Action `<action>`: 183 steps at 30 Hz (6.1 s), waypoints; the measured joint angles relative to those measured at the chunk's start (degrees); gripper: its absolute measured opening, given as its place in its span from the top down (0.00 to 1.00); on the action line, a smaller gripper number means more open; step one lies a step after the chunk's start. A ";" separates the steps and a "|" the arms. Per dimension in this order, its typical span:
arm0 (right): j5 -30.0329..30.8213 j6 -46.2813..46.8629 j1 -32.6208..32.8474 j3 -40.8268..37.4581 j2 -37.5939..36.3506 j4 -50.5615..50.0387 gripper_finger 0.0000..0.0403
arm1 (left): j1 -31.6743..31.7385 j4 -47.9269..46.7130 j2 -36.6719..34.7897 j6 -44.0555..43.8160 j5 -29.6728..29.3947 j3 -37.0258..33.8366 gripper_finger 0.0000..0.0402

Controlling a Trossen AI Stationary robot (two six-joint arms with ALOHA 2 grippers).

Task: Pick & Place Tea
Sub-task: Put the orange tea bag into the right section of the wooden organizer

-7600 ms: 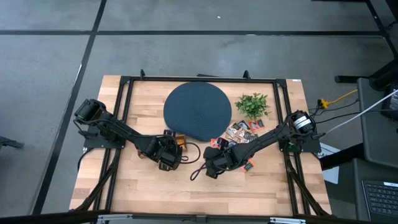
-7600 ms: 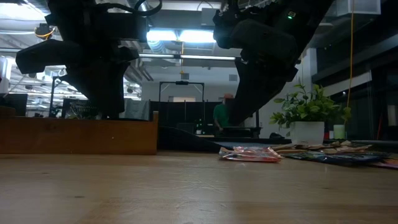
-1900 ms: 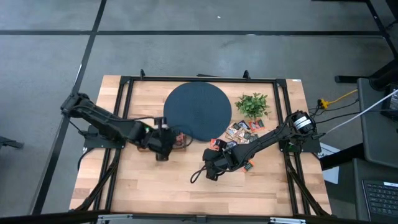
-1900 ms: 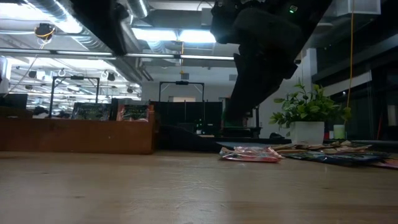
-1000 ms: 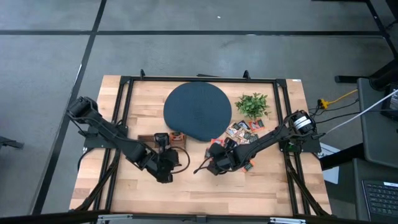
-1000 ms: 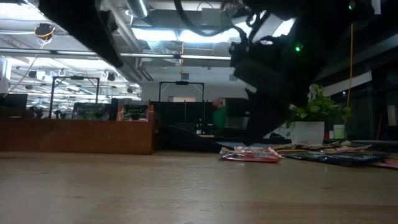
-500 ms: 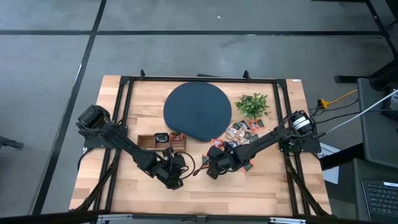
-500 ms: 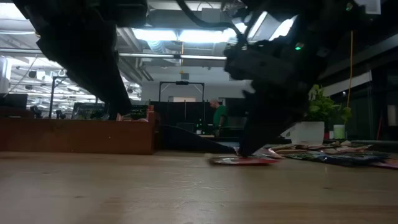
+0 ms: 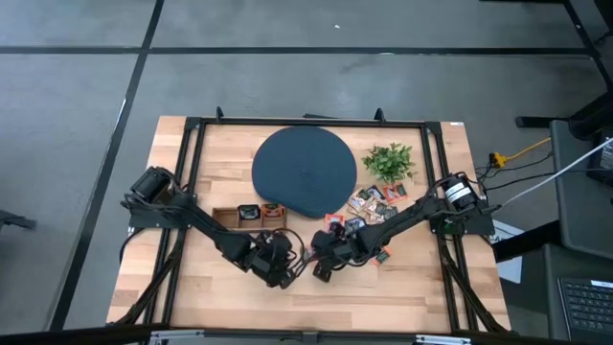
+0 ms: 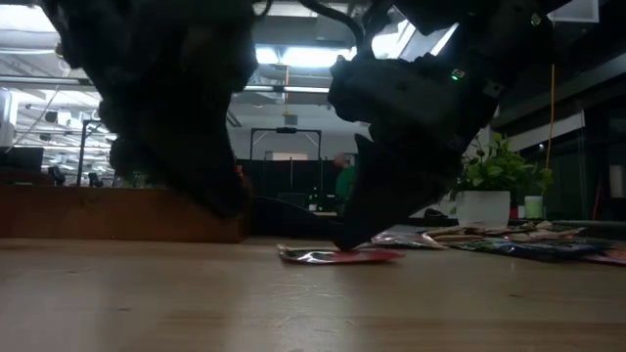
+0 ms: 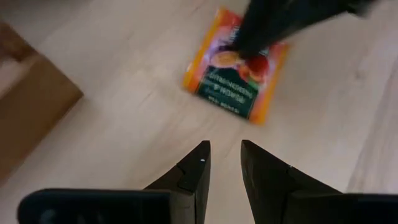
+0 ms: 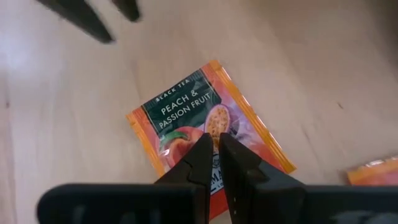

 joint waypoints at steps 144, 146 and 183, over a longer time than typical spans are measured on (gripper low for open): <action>-19.36 -1.58 -3.17 8.09 3.32 16.98 0.78 | -21.39 -12.48 2.28 71.37 -39.73 2.29 0.99; -18.62 -1.63 -3.23 8.09 3.32 16.33 0.83 | -21.36 -12.46 2.28 70.80 -39.75 2.29 0.99; -13.90 -2.89 -1.86 8.11 3.26 0.06 0.99 | -21.34 -17.01 2.28 29.49 -30.30 -1.24 0.60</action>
